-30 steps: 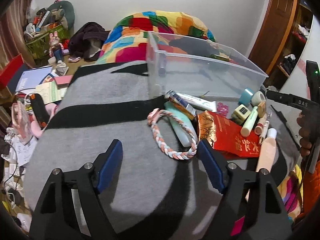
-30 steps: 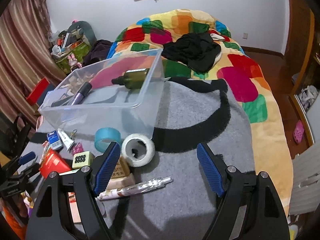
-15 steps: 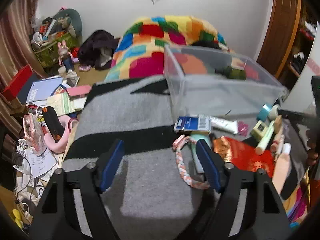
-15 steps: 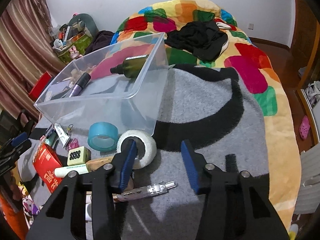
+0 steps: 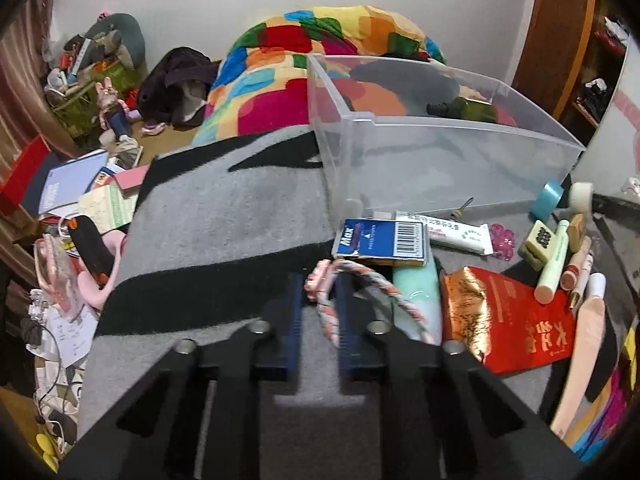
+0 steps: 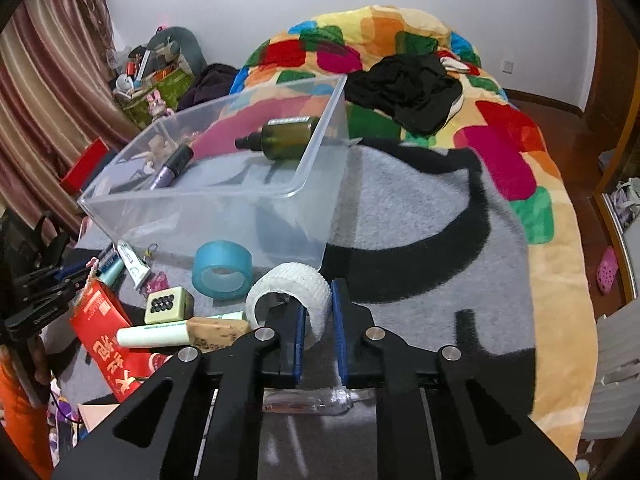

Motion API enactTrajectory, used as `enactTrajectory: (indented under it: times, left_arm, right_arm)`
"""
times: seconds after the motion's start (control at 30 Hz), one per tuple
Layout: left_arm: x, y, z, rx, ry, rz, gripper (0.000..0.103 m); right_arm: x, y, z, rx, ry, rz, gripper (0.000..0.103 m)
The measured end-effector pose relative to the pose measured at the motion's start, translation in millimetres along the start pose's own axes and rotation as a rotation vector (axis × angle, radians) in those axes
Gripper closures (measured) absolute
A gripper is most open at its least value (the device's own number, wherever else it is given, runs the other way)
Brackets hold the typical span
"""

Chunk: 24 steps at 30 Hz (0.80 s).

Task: Organize objects
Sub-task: 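Grasp the white tape roll with the right tool while the left tool grasps the braided cord, then lower the tape roll and braided cord into the box and release both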

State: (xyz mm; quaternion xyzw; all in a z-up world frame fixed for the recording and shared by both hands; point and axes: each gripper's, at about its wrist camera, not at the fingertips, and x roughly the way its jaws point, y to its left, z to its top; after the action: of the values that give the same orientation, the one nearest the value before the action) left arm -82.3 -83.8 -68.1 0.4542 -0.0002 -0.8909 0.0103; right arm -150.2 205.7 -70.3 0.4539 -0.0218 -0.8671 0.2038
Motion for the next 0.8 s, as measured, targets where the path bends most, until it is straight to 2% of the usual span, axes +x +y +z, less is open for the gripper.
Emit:
enactTrajectory:
  times: [0.27,0.53,0.67,0.8]
  left_arm:
    - [-29.8,6.2,1.5,-0.032,-0.076,0.007,0.092]
    - [-65.1,1.4,30.5,-0.051,-0.204,-0.053,0.092]
    - [-70.2,-5.5,49.3,-0.051,-0.244,-0.079,0.092]
    - [-62.0,-8.8,67.9,-0.052,-0.244,-0.089,0.092]
  right_arm:
    - [-31.8,6.2,14.6,-0.012,-0.088,0.016,0.093]
    - [-46.0,30.9,38.0,-0.053,-0.155,0.048,0.093]
    - [-37.1,42.9,53.7,-0.069,-0.155,0.045,0.093]
    - [-15.2,52.7,70.3,-0.082,-0.113,0.025,0.093]
